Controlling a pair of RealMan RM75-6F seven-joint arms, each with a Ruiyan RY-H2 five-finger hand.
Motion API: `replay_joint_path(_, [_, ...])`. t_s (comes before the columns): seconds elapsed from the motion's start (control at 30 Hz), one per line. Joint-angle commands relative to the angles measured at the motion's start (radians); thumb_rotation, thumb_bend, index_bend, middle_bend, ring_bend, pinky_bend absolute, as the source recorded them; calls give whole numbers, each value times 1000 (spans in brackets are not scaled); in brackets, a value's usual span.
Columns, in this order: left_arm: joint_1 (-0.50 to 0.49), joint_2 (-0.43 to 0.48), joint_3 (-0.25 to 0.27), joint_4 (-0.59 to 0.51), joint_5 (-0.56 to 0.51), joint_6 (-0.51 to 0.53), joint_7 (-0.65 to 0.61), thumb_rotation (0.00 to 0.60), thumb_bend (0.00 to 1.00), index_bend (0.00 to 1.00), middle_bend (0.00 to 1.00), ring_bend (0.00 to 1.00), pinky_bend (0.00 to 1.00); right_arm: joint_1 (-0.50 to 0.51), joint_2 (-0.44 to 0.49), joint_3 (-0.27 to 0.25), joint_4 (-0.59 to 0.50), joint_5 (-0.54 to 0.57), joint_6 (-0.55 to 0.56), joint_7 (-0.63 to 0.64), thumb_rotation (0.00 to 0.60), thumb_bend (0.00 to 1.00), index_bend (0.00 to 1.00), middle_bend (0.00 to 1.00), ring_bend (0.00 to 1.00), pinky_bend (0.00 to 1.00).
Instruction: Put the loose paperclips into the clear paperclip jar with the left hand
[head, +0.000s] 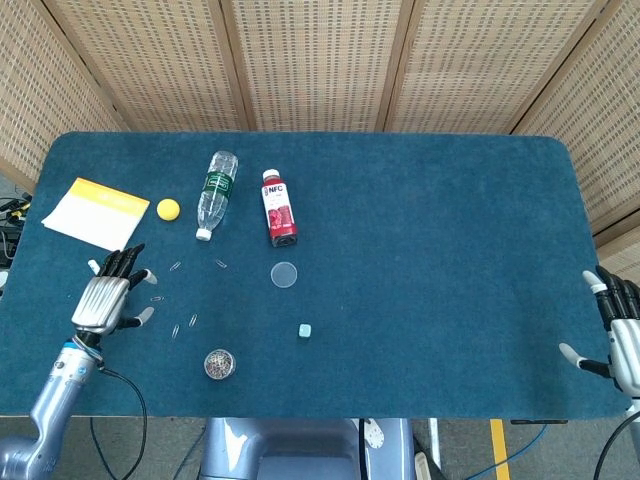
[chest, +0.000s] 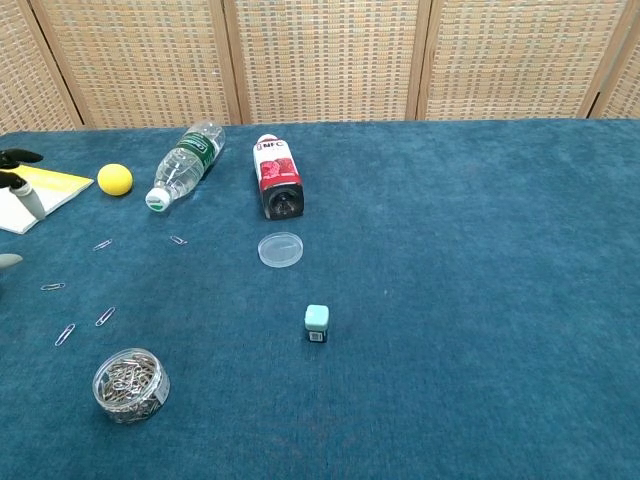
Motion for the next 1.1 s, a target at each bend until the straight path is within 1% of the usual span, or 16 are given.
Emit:
replay_joint_path(0.03, [-43,-70,-22,137,-82,-109,-35,600,269,447,0,0,0,1,-2,1,1,4,-4,-4,600,0,14,0,0,0])
replay_joint_path(0.17, [-50,-105,-17,184,-92,-126,-35,600,283,485,0,0,0,3,-2,2,3,9,-9,-3,600,0,14,0,0,0])
replay_joint_path(0.33, [-55,-132,-22,212,-131,-147,-4,600,309,493,0,0,0,5,-2,3,5,12,-14,1,600,0,14,0,0,0])
replay_joint_path(0.47, [-61,-139,-27,220,-149,-159,2,600,365,497,0,0,0,6,-2,2,6,12,-16,2,600,0,14,0,0,0])
replay_joint_path(0.73, [-72,-148,-27,228,-179,-189,31,600,368,497,0,0,0,6,-3,3,6,14,-17,-2,600,0,14,0,0,0])
replay_joint_path(1.1, [-73,-182,-18,261,-187,-205,21,600,370,500,0,0,0,8,-5,3,7,16,-20,-5,600,0,14,0,0,0])
